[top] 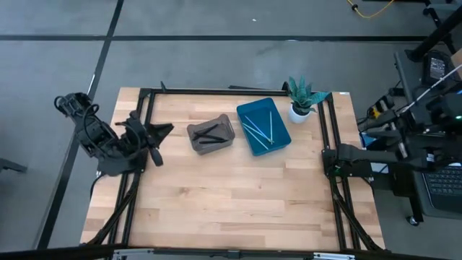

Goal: Sort pens & pencils
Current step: Return to Home Position

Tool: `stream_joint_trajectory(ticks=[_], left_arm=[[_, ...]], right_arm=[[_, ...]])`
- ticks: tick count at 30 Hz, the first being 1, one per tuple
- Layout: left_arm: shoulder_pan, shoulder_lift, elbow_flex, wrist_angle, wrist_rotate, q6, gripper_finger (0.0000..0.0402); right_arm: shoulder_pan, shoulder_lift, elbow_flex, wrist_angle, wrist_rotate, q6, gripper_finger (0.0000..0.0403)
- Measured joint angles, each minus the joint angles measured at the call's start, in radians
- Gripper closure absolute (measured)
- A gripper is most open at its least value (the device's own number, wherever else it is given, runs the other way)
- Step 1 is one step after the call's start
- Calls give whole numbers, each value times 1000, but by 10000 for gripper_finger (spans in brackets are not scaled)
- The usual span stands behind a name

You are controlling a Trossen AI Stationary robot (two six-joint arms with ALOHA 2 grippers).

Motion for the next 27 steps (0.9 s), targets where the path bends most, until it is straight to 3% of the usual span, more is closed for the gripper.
stream_joint_trajectory(ticks=[4, 11, 14, 19, 21, 27], left_arm=[[0, -65, -83, 53, 10, 24, 371], [0, -144, -235, 302, 98, 221, 371], [0, -187, -324, 518, 150, 391, 371], [47, -280, -512, 998, 382, 735, 372], [74, -305, -569, 1099, 420, 814, 376], [133, -361, -631, 1098, 531, 783, 389]], right_arm=[[0, -53, -133, 72, -15, 4, 308], [0, -201, -435, 350, -55, 54, 308], [0, -276, -545, 483, -68, 82, 308], [0, -369, -696, 622, -69, 132, 308], [0, -386, -735, 655, -69, 138, 308], [0, -393, -799, 724, -68, 127, 308]])
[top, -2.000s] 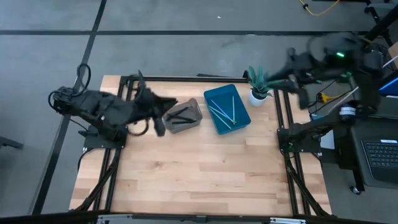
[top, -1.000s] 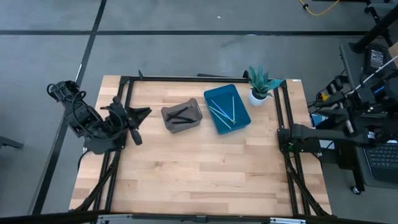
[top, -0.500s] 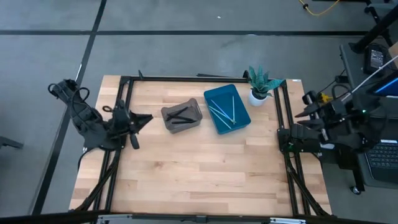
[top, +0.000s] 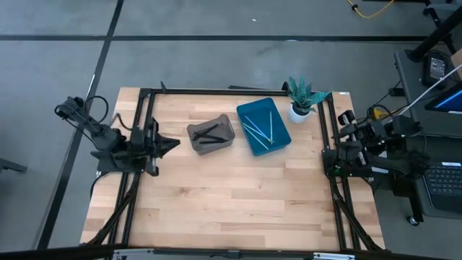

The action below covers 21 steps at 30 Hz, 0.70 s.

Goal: Sort pens & pencils
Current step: Return to Home Position

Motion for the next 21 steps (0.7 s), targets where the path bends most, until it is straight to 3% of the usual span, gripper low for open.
stream_joint_trajectory(ticks=[7, 15, 21], left_arm=[[104, 2, -75, 23, 104, -38, 382], [300, -7, -214, 189, 295, -26, 370], [409, -21, -232, 172, 423, -44, 382]], right_arm=[[0, 0, -10, 10, -2, -46, 309], [0, -5, -11, 10, -26, -63, 308], [0, -8, -115, 133, -32, -74, 308]])
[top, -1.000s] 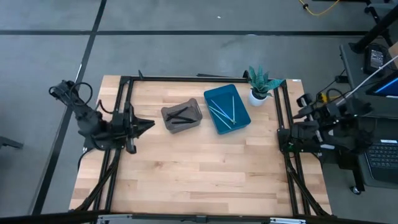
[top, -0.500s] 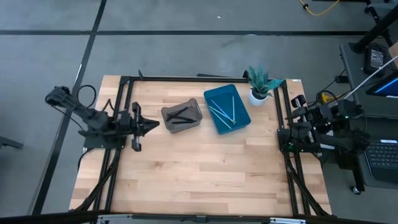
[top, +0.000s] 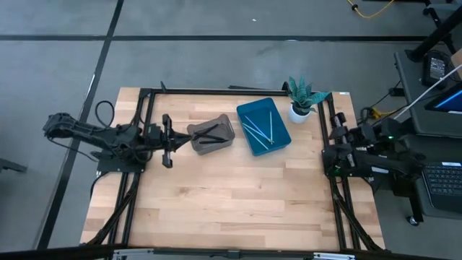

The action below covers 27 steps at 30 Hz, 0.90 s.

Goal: Sort pens & pencils
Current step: Return to Home Position

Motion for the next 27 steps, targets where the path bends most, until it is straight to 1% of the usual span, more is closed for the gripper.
stream_joint_trajectory(ticks=[5, 10, 16, 19, 22, 24, 27], left_arm=[[78, 0, 0, -66, 62, -3, 389], [154, 1, 0, -141, 136, -13, 387], [223, 2, 0, -180, 214, -20, 376], [240, 1, 0, -177, 243, -20, 372], [247, 2, -12, -156, 254, -21, 371], [247, 2, -43, -102, 255, -29, 373], [247, 2, -103, 0, 258, -37, 380]], right_arm=[[0, 0, -92, 91, 11, 37, 309], [0, 0, -109, 80, 8, 54, 309], [0, 11, -122, 86, 12, 48, 308], [0, 15, -194, 135, 13, 54, 308], [0, 16, -281, 269, 15, 70, 309], [0, 15, -324, 319, 15, 78, 309], [0, 16, -362, 326, 15, 107, 308]])
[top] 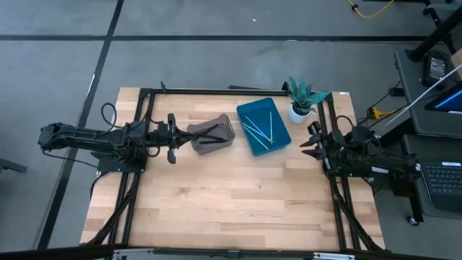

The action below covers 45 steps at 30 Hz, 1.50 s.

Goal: Sort pens & pencils
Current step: Return to Home Position

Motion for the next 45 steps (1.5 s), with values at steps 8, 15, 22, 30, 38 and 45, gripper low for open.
stream_joint_trajectory(ticks=[8, 15, 22, 30, 38, 45], left_arm=[[-3, 2, -99, 83, 0, -53, 386], [-3, 2, -135, 96, -5, -35, 374], [16, 2, -221, 178, -27, -27, 373], [36, 1, -275, 211, -25, -23, 389], [36, 1, -275, 173, -27, -53, 397], [36, 1, -275, 159, -109, -49, 398]], right_arm=[[0, -1, -21, 26, 0, 21, 308], [0, 0, -21, -33, 0, 20, 309], [0, -1, -21, -59, 0, -7, 308], [0, -1, -21, -102, 0, -45, 308], [0, -2, -107, -45, 1, -31, 308], [0, -1, -107, -93, -25, -63, 308]])
